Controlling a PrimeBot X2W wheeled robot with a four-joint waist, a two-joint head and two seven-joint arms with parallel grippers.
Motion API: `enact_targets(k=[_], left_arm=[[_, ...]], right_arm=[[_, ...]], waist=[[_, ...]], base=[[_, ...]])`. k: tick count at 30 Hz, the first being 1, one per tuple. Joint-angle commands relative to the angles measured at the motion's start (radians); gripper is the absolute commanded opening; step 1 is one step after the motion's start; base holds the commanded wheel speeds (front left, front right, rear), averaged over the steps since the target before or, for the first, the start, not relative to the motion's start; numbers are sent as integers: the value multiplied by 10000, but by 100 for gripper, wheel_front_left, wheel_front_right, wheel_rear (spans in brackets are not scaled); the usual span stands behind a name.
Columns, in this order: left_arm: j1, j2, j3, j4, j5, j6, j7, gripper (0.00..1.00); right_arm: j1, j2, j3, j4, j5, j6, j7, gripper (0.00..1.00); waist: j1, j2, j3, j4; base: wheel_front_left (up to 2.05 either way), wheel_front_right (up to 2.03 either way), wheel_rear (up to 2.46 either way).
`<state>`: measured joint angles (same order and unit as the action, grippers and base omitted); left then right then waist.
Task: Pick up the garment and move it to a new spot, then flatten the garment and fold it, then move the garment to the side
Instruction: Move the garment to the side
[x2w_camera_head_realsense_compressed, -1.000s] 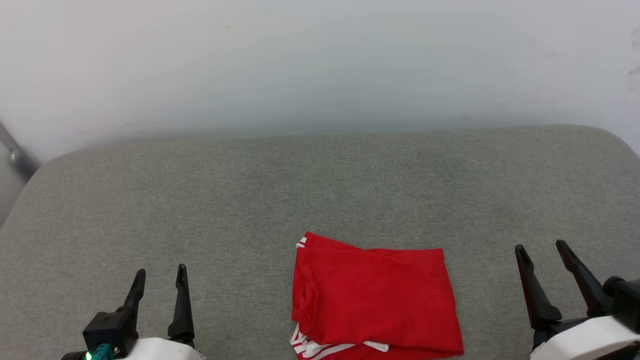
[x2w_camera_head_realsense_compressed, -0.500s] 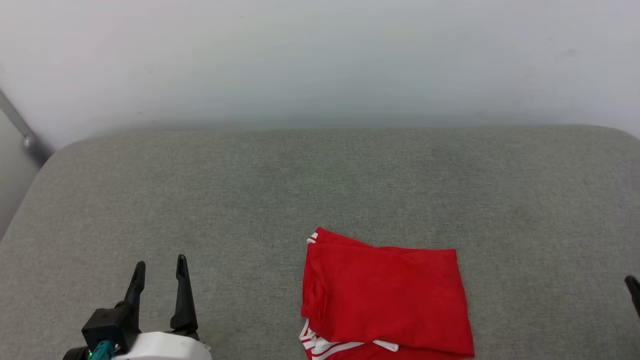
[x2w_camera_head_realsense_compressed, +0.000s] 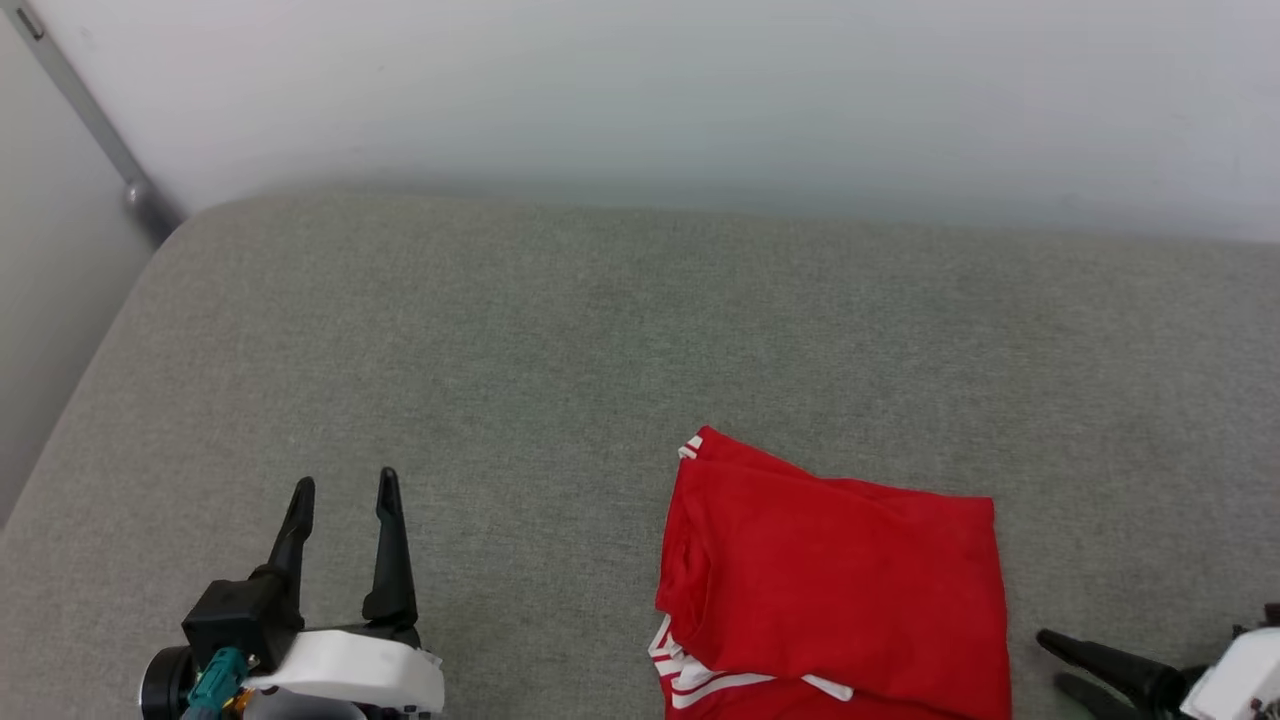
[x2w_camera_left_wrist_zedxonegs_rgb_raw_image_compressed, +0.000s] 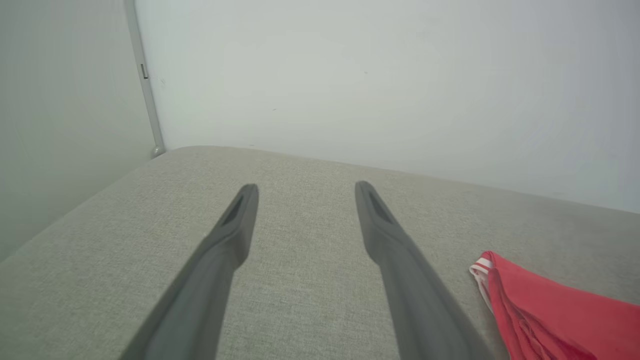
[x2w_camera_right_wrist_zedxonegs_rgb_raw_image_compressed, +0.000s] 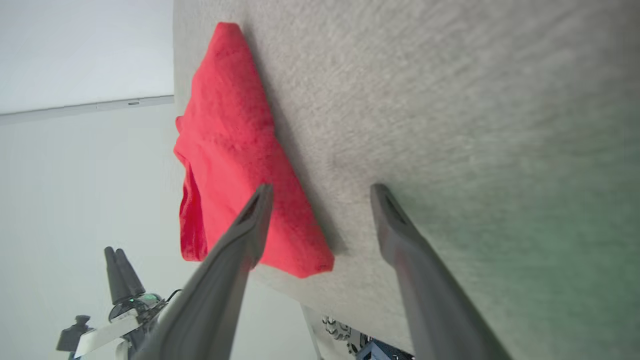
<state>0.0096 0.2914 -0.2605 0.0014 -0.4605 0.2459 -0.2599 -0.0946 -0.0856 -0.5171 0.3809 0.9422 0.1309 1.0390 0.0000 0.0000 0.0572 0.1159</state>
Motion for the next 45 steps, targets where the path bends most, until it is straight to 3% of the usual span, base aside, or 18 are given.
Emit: enact_targets(k=[1, 8, 9, 10, 11, 12, 19, 25, 26, 27, 32, 40, 45], left_arm=[[-180, -62, -36, 22, 91, -42, -57, 100], [-521, -87, -100, 151, 201, -188, -65, 100], [-548, -93, -105, 183, 190, -215, -64, 100], [-577, -98, -109, 216, 181, -229, -64, 100], [-609, -115, -110, 250, 186, -224, -65, 100], [-624, -132, -125, 287, 191, -239, -66, 100], [-647, -132, -106, 525, 213, -359, -68, 100], [-590, 5, -111, 688, 247, -546, -59, 100], [-573, 27, -112, 701, 259, -579, -59, 100], [-495, 76, -90, 666, 285, -586, -60, 100], [-915, 95, -114, 401, 528, -635, -50, 100], [-1942, 427, -321, -164, 1139, -696, 128, 100], [-3147, 837, -612, -988, 1759, -866, 806, 100]], right_arm=[[-341, 136, -45, 236, 226, -4, 156, 100], [-1467, 380, 171, 1720, 1211, -4, 359, 100], [-1530, 389, 279, 1885, 1276, -4, 305, 95], [-1601, 392, 384, 2064, 1384, -4, 272, 49], [-1661, 418, 519, 2188, 1459, -4, 251, 30], [-1687, 434, 658, 2285, 1539, -4, 201, 0], [-1707, 368, 1413, 1838, 1440, -3, -233, 0], [-1427, -399, 2852, 665, 51, -4, -1238, 0], [-1449, -561, 3158, 503, -258, -3, -1420, 0], [-1582, -1027, 4017, 188, -1190, -4, -1879, 0], [-2205, -1777, 4896, -134, -2482, -4, -2302, 0], [-3519, -2519, 5461, -149, -3662, -4, -2871, 0], [-4623, -2997, 5211, 396, -4151, -4, -3834, 0]], waist=[[0, 0, 253, 215], [0, 0, 624, 465], [0, 0, 630, 486], [0, 0, 636, 502], [0, 0, 644, 509], [0, 0, 651, 505], [0, 0, 453, 252], [0, 0, 101, -438], [0, 0, 68, -625], [0, 0, 14, -1315], [0, 0, 620, -2659], [0, 0, 2236, -4588], [0, 0, 3782, -5360]], base=[[0, 0, 0], [0, 0, 0], [0, 0, 0], [0, 0, 0], [0, 0, 0], [0, 0, 0], [0, 0, 0], [0, 0, 0], [0, 0, 0], [0, 0, 0], [0, 0, 0], [0, 0, 0], [0, 0, 0]])
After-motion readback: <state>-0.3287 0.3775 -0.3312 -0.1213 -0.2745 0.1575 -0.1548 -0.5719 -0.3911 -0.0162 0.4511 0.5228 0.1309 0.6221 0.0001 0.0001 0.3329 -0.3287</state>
